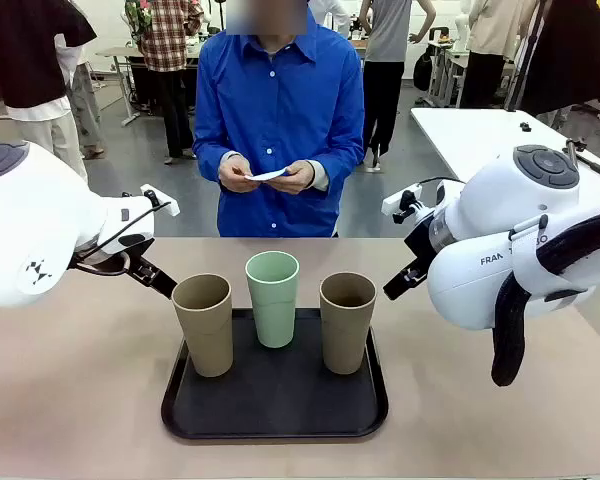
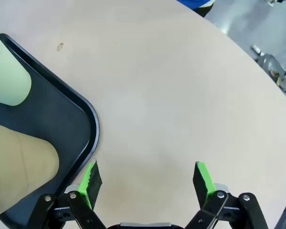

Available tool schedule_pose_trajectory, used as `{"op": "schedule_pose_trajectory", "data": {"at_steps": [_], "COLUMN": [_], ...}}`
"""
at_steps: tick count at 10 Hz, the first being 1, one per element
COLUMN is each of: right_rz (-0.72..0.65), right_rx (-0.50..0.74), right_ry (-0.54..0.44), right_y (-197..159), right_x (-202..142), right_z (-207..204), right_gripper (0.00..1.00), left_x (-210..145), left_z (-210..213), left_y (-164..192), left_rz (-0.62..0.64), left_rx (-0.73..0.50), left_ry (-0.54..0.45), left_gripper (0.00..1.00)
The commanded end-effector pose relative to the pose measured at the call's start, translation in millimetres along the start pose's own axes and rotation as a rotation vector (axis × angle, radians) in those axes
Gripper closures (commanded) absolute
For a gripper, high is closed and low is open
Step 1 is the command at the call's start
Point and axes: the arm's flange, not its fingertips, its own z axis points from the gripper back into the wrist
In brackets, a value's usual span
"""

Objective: Place coasters on the table and set cups on them.
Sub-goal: Pick up one Reusable plastic cup and place it on a coaster set by the human.

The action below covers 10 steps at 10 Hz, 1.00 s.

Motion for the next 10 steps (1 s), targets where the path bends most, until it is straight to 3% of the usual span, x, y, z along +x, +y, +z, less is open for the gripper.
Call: {"op": "schedule_pose_trajectory", "data": {"at_steps": [1, 10], "right_rz": [0.0, 0.0], "right_rx": [0.0, 0.0], "right_ry": [0.0, 0.0], "right_y": [0.0, 0.0], "right_x": [0.0, 0.0], "right_z": [0.0, 0.0], "right_gripper": [0.0, 0.0], "left_x": [0.0, 0.0], "left_z": [0.0, 0.0], "left_y": [-0.1, -0.1], "left_rz": [0.0, 0.0], "left_rx": [0.0, 0.0], "left_ry": [0.0, 0.0], "left_gripper": [0.0, 0.0]}}
